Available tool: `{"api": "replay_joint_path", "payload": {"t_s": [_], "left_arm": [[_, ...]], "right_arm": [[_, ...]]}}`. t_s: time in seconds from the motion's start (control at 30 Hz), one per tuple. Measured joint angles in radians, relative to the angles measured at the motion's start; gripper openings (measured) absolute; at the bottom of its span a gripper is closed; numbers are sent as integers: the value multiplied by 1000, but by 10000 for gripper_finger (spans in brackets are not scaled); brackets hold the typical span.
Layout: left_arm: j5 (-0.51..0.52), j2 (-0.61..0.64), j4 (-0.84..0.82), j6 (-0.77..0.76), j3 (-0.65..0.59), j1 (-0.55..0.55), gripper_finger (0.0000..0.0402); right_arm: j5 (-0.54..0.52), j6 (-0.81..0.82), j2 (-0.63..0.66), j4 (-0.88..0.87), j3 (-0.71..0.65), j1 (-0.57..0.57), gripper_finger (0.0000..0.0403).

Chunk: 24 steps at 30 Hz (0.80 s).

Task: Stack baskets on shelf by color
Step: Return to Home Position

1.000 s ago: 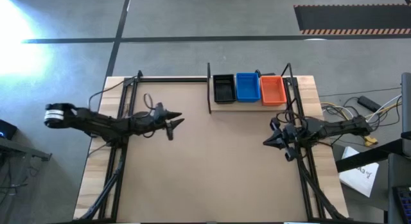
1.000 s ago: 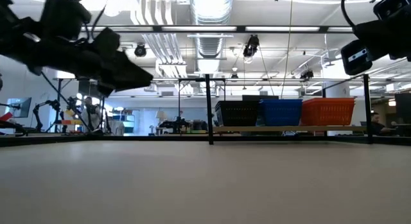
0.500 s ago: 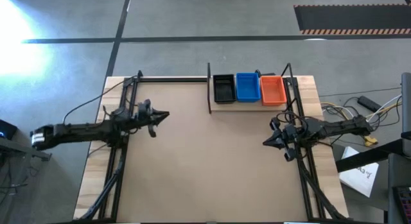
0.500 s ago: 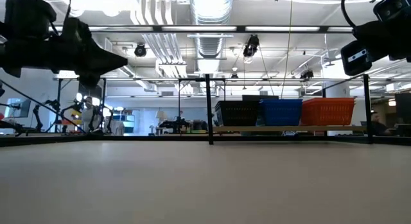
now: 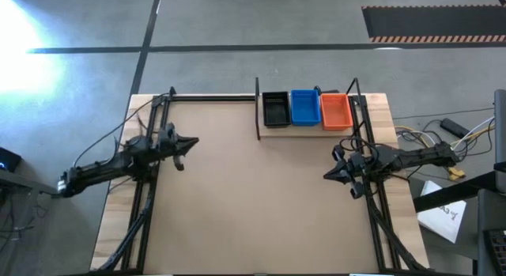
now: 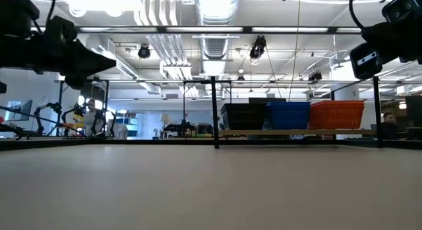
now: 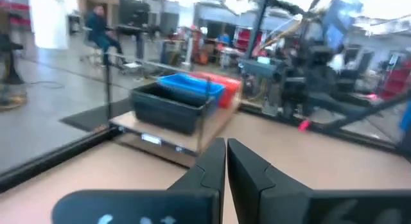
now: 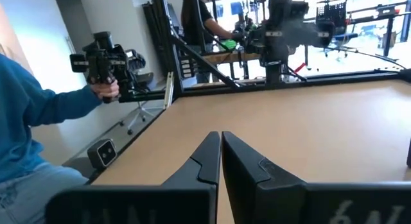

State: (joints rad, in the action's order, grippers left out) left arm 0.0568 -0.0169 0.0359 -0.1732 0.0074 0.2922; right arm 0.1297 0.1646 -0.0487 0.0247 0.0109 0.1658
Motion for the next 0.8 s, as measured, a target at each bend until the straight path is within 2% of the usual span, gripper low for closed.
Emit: {"api": "replay_joint_path", "payload": {"t_s": [0.13,0.4,0.8], "left_arm": [[-19,-44,-10,16,-1,-34,0],[-79,-14,-17,125,-2,-83,0],[-89,-71,-3,128,-3,-83,0]], "right_arm": [[-28,-2,-1,-5,0,0,9],[-53,-56,-7,-9,0,0,9],[-54,-60,-7,-6,-1,0,9]]}}
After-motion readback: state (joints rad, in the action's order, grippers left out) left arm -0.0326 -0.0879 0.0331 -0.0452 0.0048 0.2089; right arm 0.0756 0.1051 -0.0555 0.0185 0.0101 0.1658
